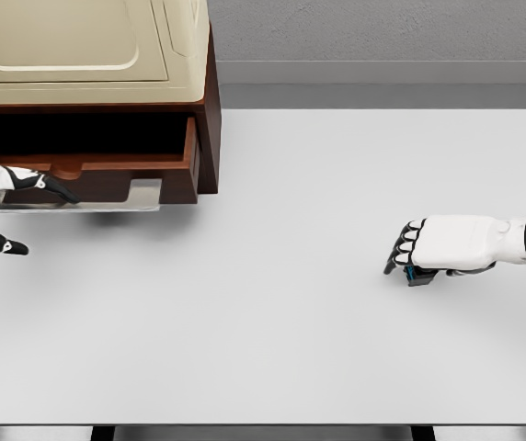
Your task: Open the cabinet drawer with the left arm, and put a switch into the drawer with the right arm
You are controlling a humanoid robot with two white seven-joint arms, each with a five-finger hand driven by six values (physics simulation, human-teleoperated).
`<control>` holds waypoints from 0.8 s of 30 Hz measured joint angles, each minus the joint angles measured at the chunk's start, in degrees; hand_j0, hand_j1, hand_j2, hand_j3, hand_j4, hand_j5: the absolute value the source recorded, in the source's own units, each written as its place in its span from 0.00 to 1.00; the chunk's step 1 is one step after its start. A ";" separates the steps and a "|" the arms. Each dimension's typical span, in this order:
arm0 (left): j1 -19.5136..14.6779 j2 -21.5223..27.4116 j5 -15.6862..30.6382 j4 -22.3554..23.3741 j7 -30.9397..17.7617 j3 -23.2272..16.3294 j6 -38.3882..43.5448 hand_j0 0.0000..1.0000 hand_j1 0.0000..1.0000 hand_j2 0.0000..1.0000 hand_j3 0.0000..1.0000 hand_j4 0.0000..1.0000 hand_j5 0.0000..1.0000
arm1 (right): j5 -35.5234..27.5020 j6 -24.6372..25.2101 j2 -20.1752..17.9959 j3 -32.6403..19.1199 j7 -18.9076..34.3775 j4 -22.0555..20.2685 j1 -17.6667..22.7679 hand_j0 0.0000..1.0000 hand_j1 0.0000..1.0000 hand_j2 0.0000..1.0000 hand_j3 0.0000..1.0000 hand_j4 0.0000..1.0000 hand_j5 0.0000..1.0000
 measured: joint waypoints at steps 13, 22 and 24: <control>-0.79 2.07 7.45 -0.14 0.01 1.15 -2.98 0.85 0.85 0.85 0.85 0.85 0.85 | 0.01 0.00 0.00 0.04 0.00 0.01 0.00 0.70 0.70 0.70 0.70 0.70 0.70; -3.16 1.40 12.70 -1.78 0.01 6.26 -0.76 0.85 0.85 0.85 0.85 0.85 0.85 | 0.08 0.00 0.00 0.49 0.00 0.08 0.00 0.60 0.60 0.60 0.60 0.60 0.60; -3.16 1.07 12.92 -1.96 0.01 6.63 0.06 0.85 0.85 0.85 0.85 0.85 0.85 | 0.09 0.00 0.00 0.55 0.00 0.08 0.00 0.56 0.56 0.56 0.56 0.56 0.56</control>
